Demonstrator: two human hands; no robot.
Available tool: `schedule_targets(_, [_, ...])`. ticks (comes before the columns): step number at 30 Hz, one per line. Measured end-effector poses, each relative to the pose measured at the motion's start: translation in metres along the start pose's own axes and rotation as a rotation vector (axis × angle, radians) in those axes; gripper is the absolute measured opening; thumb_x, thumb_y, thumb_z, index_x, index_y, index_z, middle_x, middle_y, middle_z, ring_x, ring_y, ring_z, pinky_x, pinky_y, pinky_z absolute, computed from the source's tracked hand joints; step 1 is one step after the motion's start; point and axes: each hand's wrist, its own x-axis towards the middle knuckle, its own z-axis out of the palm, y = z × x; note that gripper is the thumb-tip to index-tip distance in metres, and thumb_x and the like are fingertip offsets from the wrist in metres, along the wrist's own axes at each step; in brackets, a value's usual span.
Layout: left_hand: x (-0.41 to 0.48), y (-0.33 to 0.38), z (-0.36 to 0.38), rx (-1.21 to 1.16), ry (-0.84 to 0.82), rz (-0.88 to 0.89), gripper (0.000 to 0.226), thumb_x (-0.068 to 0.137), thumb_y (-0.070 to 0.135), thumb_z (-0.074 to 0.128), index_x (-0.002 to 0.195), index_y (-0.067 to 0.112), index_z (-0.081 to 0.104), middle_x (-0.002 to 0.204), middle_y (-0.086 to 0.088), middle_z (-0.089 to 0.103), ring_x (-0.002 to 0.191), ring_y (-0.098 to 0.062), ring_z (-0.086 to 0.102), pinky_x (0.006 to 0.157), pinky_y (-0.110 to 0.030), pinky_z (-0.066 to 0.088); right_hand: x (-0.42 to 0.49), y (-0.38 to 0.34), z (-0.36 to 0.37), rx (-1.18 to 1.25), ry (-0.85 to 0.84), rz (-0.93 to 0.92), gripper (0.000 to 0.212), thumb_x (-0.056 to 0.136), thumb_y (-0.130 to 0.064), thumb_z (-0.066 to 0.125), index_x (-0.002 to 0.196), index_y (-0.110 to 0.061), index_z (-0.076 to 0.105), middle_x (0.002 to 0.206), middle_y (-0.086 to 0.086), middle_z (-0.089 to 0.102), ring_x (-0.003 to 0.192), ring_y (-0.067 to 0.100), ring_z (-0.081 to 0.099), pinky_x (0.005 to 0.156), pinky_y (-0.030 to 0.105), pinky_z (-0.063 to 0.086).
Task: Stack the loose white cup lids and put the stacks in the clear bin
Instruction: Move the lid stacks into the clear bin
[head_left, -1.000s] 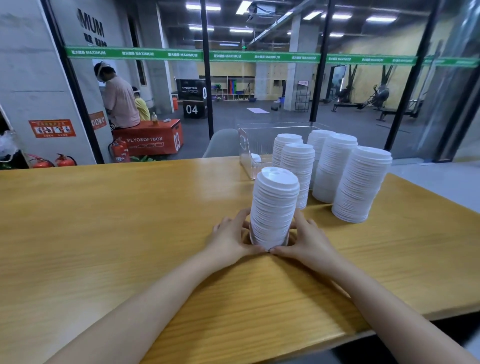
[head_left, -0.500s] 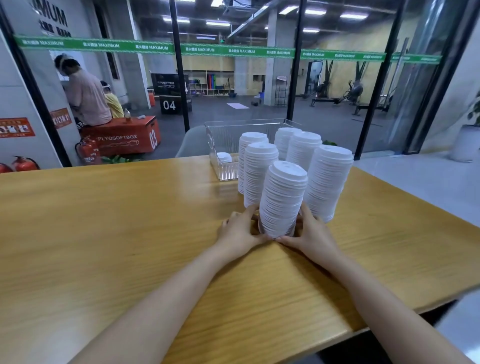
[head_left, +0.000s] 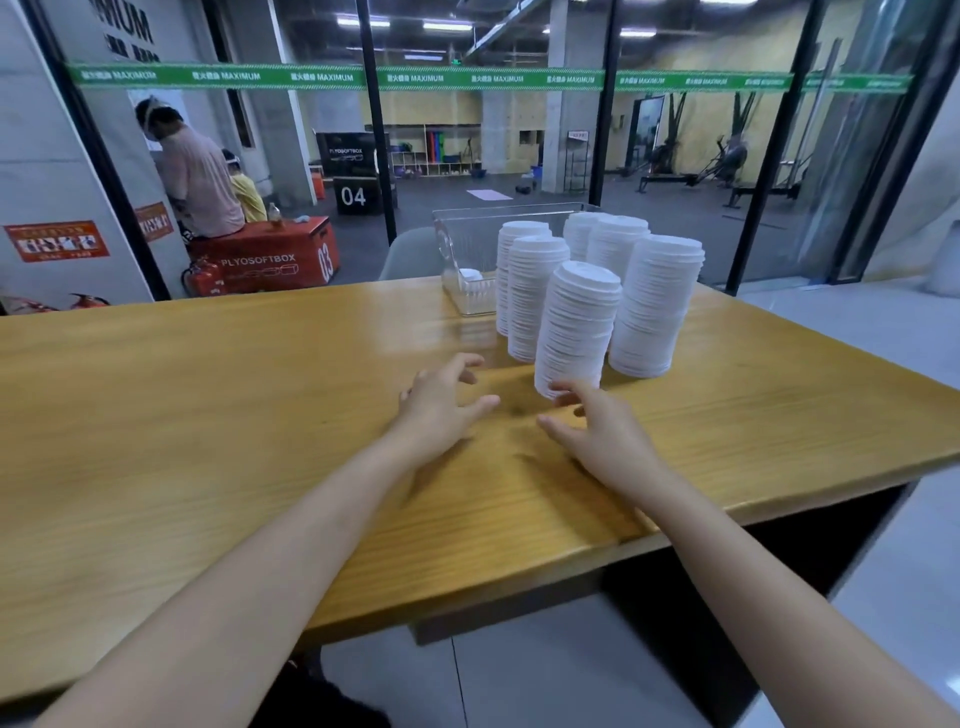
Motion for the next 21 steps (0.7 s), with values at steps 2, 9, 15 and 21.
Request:
schedule_targets(2, [-0.002, -0.006, -0.022, 0.006, 0.028, 0.009, 0.047, 0.086, 0.036, 0.072, 0.129, 0.026, 0.056, 0.113, 0.005, 0.065, 0.118, -0.026, 0.054, 0.105, -0.048, 0.039, 0.006, -0.026, 0.005, 0.013, 0.011, -0.057, 0.040, 0.091, -0.035, 0.067, 0.128, -0.021, 0.060, 0.116, -0.002, 0.067, 0.110, 0.018, 0.060, 0.095, 0.040, 0.048])
schedule_targets(9, [0.040, -0.039, -0.088, -0.031, 0.102, 0.009, 0.059, 0.072, 0.063, 0.045, 0.117, 0.028, 0.062, 0.111, 0.005, 0.067, 0.114, -0.024, 0.058, 0.104, -0.049, 0.041, 0.080, -0.094, 0.021, 0.068, 0.060, -0.203, 0.030, 0.094, -0.033, 0.063, 0.121, -0.020, 0.064, 0.110, -0.004, 0.070, 0.102, 0.013, 0.062, 0.093, 0.041, 0.049])
schedule_targets(15, [0.141, -0.080, -0.097, -0.044, 0.085, 0.010, 0.043, 0.081, 0.046, 0.045, 0.111, 0.023, 0.067, 0.108, 0.004, 0.069, 0.109, -0.022, 0.061, 0.100, -0.046, 0.045, 0.178, -0.113, 0.066, 0.035, 0.078, -0.282, 0.029, 0.096, -0.032, 0.059, 0.121, -0.019, 0.065, 0.114, -0.004, 0.068, 0.105, 0.012, 0.059, 0.091, 0.034, 0.046])
schedule_targets(21, [0.233, -0.082, -0.124, -0.061, -0.018, -0.040, 0.038, 0.086, 0.040, 0.052, 0.112, 0.018, 0.069, 0.106, 0.003, 0.069, 0.105, -0.021, 0.062, 0.098, -0.048, 0.046, 0.265, -0.142, 0.053, -0.079, 0.041, -0.235, 0.049, 0.097, -0.051, 0.030, 0.115, -0.022, 0.066, 0.110, -0.005, 0.069, 0.103, 0.025, 0.056, 0.086, 0.044, 0.045])
